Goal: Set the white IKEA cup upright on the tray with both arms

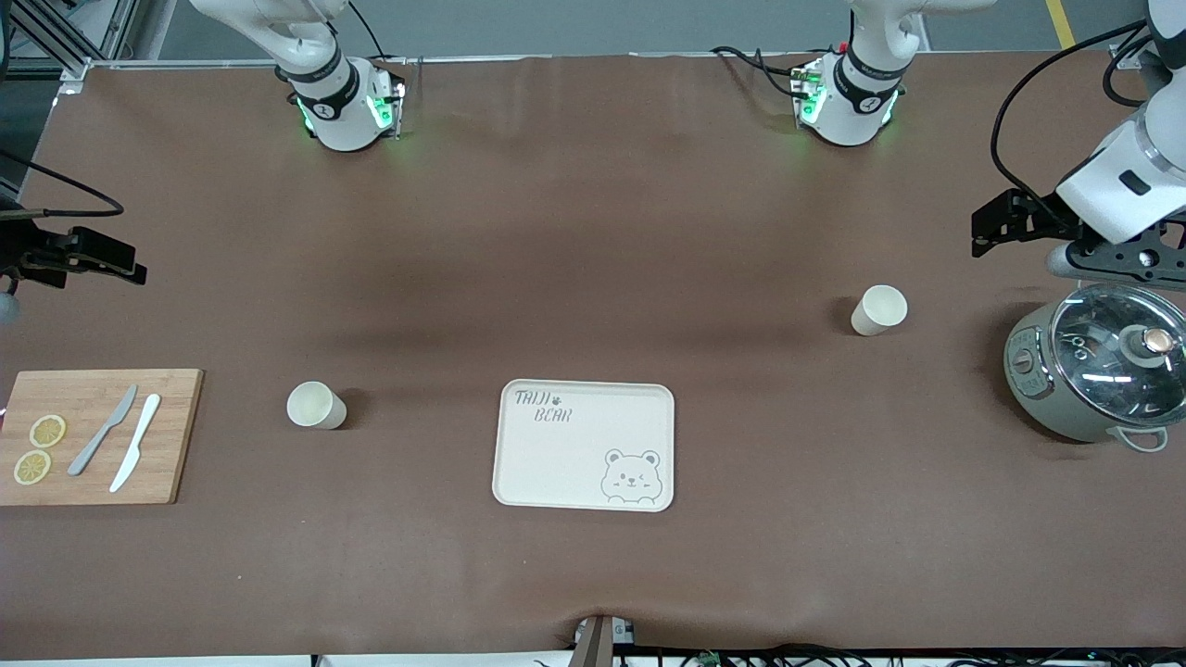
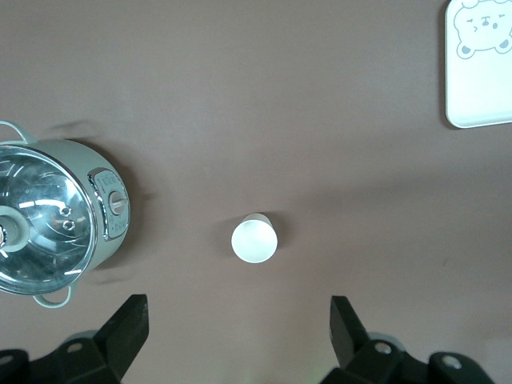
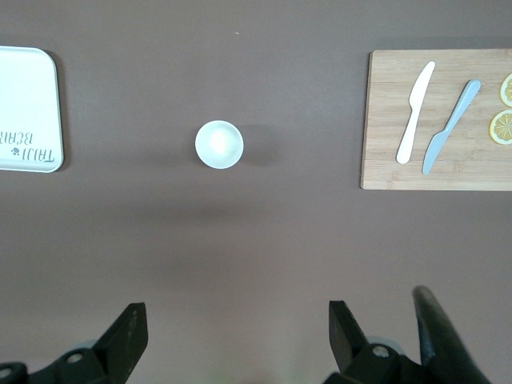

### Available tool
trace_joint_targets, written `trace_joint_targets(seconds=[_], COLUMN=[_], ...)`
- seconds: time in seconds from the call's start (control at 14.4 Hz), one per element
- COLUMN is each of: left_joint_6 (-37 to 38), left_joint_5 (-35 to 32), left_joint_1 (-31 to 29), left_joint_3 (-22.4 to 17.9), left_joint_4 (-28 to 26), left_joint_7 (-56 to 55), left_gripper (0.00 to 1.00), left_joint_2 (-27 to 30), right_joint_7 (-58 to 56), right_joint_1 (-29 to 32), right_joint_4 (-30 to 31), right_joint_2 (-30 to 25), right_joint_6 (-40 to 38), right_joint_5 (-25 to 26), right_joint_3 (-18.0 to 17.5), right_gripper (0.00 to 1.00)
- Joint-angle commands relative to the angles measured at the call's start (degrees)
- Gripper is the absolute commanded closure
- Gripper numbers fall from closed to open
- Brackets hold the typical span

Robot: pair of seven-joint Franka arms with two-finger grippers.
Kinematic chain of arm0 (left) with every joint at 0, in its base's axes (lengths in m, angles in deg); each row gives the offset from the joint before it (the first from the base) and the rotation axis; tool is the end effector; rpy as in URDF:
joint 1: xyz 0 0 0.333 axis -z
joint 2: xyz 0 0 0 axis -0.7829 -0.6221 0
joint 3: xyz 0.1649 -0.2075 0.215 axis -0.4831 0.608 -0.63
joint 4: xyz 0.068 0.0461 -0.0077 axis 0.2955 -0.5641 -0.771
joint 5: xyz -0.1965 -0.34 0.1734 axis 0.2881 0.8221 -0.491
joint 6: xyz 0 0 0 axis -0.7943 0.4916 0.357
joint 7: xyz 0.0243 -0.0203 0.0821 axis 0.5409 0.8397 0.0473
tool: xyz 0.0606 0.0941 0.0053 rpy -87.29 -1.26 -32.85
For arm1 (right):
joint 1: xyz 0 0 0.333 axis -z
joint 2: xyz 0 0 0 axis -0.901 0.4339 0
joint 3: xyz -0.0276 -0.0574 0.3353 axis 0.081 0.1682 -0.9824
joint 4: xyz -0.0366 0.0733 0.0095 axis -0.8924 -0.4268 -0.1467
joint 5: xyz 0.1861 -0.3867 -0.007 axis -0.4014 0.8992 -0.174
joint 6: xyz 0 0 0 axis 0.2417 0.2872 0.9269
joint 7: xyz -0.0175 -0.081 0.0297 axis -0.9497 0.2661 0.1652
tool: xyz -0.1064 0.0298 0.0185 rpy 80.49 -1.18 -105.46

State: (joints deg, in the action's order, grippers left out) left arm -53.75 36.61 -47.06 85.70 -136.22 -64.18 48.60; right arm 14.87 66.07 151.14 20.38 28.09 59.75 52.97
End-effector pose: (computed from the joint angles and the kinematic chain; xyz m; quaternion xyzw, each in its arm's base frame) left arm 0.5980 -0.0703 0.6330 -0.9954 0.0927 0.0194 0.0124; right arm 0.6315 -0.0276 0.6355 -0.9986 -0.0098 0.0495 0.0181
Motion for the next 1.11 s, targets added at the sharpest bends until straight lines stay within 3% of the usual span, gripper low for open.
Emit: trace_joint_targets(seconds=[0.0, 0.35, 0.63, 1.04], left_joint_6=[0.21, -0.31, -2.77, -17.34], left_joint_5=[-0.91, -0.47, -0.03, 1.37], left_joint_1=[0.09, 0.27, -0.61, -1.75], left_joint_3=[-0.01, 0.16, 0.17, 0.16], left_joint_4=[0.92, 0.75, -3.02, -20.32], left_joint_7=[0.34, 0.00, 2.09, 2.45], left_gripper=[0.00, 0.00, 0.00, 0.00], left_joint_2=[-0.64, -1.77, -1.61, 1.55], right_joint_7=[0.76, 0.76, 0.76, 0.76], right_joint_1=[0.50, 0.41, 0.59, 0.59], right_joint_4=[0.51, 0.69, 0.77, 0.77], right_joint_2=[-0.30, -0.21, -0.13, 0.23], right_joint_6=[0.29, 0.29, 0.29, 0.38], right_joint_5=[0.71, 0.71, 0.80, 0.80], right_joint_3=[-0.50, -0.58, -0.50, -0.58], right_gripper=[0.00, 0.00, 0.00, 0.00])
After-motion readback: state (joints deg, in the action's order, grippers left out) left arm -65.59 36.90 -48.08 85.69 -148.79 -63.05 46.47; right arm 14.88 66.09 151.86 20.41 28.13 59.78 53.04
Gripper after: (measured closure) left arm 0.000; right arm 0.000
